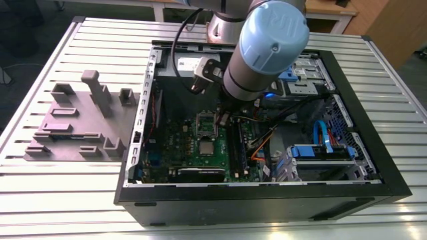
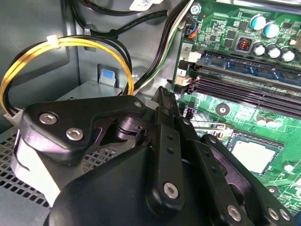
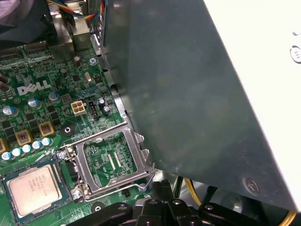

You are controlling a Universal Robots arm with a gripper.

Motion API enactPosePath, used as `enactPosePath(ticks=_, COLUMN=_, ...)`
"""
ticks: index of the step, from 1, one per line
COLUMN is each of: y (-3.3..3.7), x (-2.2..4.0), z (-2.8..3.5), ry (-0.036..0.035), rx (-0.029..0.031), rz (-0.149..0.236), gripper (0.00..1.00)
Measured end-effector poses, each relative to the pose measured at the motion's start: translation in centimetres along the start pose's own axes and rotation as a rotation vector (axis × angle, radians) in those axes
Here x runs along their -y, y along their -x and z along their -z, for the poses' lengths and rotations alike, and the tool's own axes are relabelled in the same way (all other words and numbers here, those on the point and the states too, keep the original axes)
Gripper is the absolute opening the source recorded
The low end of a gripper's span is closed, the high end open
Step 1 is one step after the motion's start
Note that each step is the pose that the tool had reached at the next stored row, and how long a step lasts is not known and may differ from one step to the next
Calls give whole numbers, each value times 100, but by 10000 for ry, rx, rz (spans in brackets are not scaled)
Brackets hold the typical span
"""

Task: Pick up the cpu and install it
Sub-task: 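Close the cpu cover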

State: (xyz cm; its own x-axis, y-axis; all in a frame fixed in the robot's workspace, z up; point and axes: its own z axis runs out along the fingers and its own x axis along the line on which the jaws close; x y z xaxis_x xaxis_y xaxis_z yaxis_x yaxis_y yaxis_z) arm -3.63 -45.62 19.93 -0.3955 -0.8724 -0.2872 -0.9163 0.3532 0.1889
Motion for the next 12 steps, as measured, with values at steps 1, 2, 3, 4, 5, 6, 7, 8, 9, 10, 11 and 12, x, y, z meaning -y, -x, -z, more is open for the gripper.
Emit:
enactPosePath(ticks=1, y=-3, x=-3, z=-4, ry=2, rx=4, rz=1, gripper=10)
enactPosePath(ticks=2, y=-6, x=-6, z=-9, ry=4, rx=8, rz=1, gripper=10)
enactPosePath(ticks=3, y=-8, x=-8, z=-15, ry=5, rx=12, rz=2, gripper=10)
enactPosePath(ticks=4, y=-11, x=-10, z=-20, ry=6, rx=14, rz=2, gripper=10)
enactPosePath(ticks=5, y=-14, x=-12, z=-25, ry=7, rx=16, rz=2, gripper=10)
enactPosePath(ticks=6, y=-17, x=-15, z=-28, ry=8, rx=17, rz=2, gripper=10)
enactPosePath(ticks=7, y=-24, x=-29, z=-33, ry=9, rx=18, rz=2, gripper=10)
enactPosePath(ticks=8, y=-24, x=-30, z=-33, ry=16, rx=16, rz=1, gripper=10)
enactPosePath(ticks=9, y=-25, x=-33, z=-33, ry=24, rx=12, rz=-3, gripper=10)
enactPosePath(ticks=10, y=-27, x=-36, z=-33, ry=33, rx=6, rz=-8, gripper=10)
enactPosePath(ticks=11, y=-27, x=-37, z=-34, ry=44, rx=-3, rz=-11, gripper=10)
enactPosePath(ticks=12, y=-27, x=-39, z=-34, ry=55, rx=-21, rz=-19, gripper=10)
